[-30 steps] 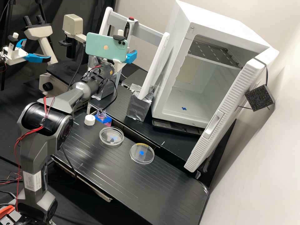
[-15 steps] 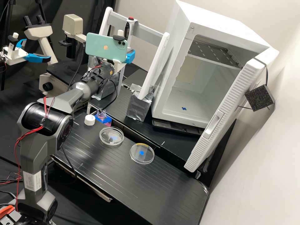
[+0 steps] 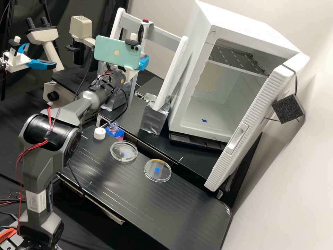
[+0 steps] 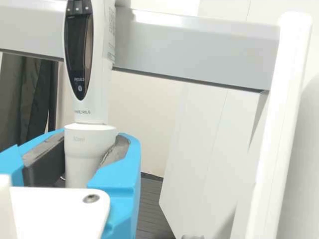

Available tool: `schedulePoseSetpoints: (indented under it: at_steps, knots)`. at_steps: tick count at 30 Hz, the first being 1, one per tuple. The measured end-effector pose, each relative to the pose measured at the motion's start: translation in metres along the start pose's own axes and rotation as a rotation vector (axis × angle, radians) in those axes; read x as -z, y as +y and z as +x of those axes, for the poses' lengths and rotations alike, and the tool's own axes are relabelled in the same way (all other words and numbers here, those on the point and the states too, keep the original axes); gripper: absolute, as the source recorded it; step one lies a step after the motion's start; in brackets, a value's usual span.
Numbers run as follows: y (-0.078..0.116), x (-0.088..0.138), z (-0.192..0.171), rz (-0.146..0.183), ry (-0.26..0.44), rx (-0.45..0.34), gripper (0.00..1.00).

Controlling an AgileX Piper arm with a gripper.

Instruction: Use the pipette

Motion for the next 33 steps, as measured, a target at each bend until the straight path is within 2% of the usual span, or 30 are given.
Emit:
schedulePoseSetpoints:
  at_steps: [5,10,15,24,33]
  knots:
    - [0.004,0.002,-0.005,0.015,-0.001,-0.005,0.00]
    - [0.006,0.004,-0.007,0.014,-0.004,-0.001,0.00]
    - [0.008,0.004,-0.008,0.041,-0.011,0.001,0.00]
    - [0.017,0.011,-0.006,0.021,-0.008,-0.008,0.00]
    - [0.021,0.014,-0.006,0.024,-0.004,-0.021,0.00]
